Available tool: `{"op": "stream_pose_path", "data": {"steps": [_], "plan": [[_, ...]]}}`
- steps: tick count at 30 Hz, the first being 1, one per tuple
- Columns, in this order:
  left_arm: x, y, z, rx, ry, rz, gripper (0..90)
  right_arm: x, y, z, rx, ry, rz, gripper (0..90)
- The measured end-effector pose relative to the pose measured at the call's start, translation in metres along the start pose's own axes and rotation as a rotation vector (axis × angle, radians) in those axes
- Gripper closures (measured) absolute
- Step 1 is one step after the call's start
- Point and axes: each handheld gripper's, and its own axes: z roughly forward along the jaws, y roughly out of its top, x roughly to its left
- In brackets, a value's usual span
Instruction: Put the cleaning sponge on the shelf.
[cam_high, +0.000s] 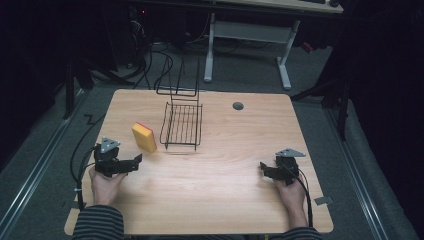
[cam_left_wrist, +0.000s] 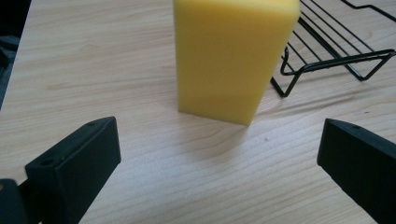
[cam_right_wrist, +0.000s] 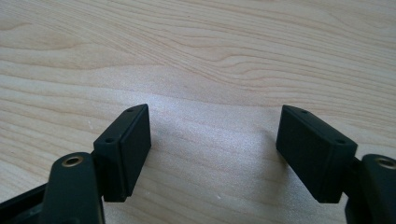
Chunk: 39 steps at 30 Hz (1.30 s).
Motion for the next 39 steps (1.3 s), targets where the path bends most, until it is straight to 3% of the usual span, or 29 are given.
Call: {"op": "stream_pose_path", "data": {"steps": [20,39], "plan": [[-0.005,0.038,0.021,0.014,-0.032,0.027,0.0,0.000,0.000,0.000,0.000,0.000,0.000,26.5],[0.000,0.039,0.051,0.040,-0.033,-0.006,0.1,0.000,0.000,0.000,-0.001,0.000,0.001,26.6]]}}
